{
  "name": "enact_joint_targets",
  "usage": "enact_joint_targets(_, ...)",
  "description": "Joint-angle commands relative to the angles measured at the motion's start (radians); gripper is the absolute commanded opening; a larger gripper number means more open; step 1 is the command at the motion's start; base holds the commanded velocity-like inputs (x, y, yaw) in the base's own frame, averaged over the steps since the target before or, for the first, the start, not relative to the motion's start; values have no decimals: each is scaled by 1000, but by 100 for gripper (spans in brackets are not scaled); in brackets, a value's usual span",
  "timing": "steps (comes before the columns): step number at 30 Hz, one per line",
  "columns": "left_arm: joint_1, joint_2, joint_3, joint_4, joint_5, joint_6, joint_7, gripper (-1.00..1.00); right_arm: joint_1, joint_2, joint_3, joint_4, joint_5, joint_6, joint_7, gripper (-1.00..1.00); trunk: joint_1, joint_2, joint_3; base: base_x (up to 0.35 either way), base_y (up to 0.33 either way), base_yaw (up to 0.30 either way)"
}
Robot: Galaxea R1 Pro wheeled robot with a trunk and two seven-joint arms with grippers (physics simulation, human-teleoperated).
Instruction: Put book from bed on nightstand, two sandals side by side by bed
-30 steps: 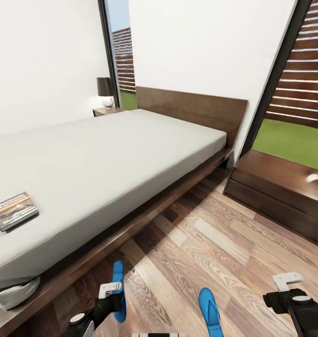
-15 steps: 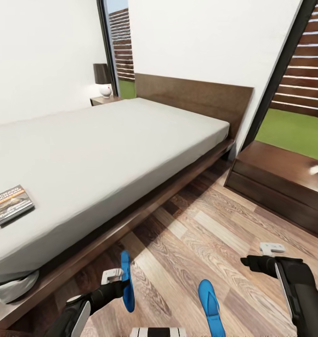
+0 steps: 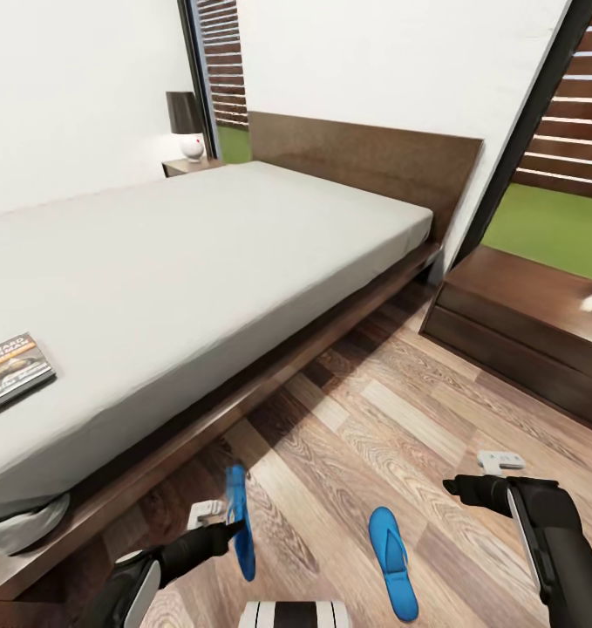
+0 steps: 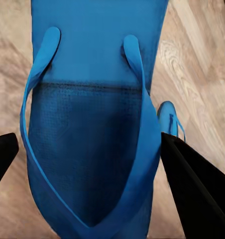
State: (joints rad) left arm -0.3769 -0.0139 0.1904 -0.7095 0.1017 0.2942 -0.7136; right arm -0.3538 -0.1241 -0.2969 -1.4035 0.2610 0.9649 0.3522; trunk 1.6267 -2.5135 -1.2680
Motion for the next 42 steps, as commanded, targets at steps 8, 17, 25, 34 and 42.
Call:
enact_joint_targets(8, 0, 3, 38, 4, 2, 10, -219, -100, -1, -1, -1, 0, 10, 3, 10, 100, 0, 0, -1, 0, 0, 0)
enact_joint_targets(17, 0, 5, 96, 5, 4, 13, -239, -100, -1, -6, -1, 0, 10, 3, 10, 100, 4, -2, -36, 0, 0, 0)
enact_joint_targets(25, 0, 5, 99, 5, 4, 13, -239, -100, -1, -5, 0, -1, 13, 3, 8, 100, 7, -4, -67, 0, 0, 0)
enact_joint_targets(34, 0, 4, 99, 5, 3, 13, -238, -100, -1, 1, 1, 65, 13, -114, 2, 100, 12, -6, -101, 0, 0, 0)
enact_joint_targets(42, 0, 5, 100, 5, 3, 13, -237, -100, -1, 2, 2, 335, 14, -468, 6, 100, 15, -8, -132, 0, 0, 0)
